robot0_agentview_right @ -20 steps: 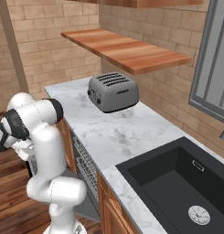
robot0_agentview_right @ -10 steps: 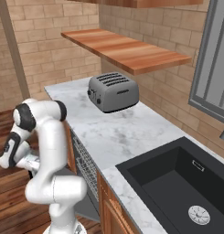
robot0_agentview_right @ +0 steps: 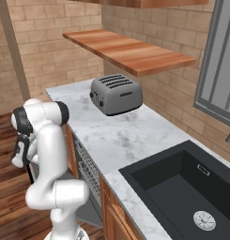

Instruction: Open the dishwasher door and pull out the top rack.

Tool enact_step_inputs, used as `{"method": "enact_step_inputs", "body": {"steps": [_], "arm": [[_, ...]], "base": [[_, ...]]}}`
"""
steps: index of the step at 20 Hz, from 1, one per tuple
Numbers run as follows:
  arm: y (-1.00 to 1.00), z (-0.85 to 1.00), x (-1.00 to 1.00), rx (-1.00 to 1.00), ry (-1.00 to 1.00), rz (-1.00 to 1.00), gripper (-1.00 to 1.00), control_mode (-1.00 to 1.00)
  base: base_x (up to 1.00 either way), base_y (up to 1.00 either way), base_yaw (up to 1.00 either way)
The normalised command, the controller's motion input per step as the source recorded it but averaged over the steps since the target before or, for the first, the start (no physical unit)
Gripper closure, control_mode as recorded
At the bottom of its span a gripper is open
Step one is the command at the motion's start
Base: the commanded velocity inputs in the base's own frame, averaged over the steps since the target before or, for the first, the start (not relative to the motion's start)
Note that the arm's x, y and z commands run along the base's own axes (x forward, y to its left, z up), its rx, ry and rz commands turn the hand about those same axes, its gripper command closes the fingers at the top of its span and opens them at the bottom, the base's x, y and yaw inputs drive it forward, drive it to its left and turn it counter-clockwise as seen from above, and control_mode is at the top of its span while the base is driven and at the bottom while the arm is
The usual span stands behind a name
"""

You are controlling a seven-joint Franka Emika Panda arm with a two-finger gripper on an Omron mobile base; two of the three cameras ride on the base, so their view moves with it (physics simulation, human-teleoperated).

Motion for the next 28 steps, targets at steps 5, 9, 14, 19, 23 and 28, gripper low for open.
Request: {"method": "enact_step_inputs", "body": {"steps": [5,9,14,19,23,28], "arm": [[-0.29,-0.67,0.08,0.13,-0.05,0.10,-1.00,-1.00],[-0.14,-0.62,0.09,0.01,-0.18,0.10,-1.00,-1.00],[-0.04,-0.16,0.39,0.07,-0.19,0.18,-1.00,-1.00],[0.00,-0.05,0.51,0.04,-0.19,0.08,-1.00,-1.00],[0.00,-0.23,0.27,0.09,-0.20,0.00,-1.00,-1.00],[0.00,-0.33,0.30,0.15,-0.20,-0.03,-1.00,-1.00]], "base": [[0.00,0.00,0.00],[0.00,0.00,0.00],[0.00,0.00,0.00],[0.00,0.00,0.00],[0.00,0.00,0.00],[0.00,0.00,0.00]]}}
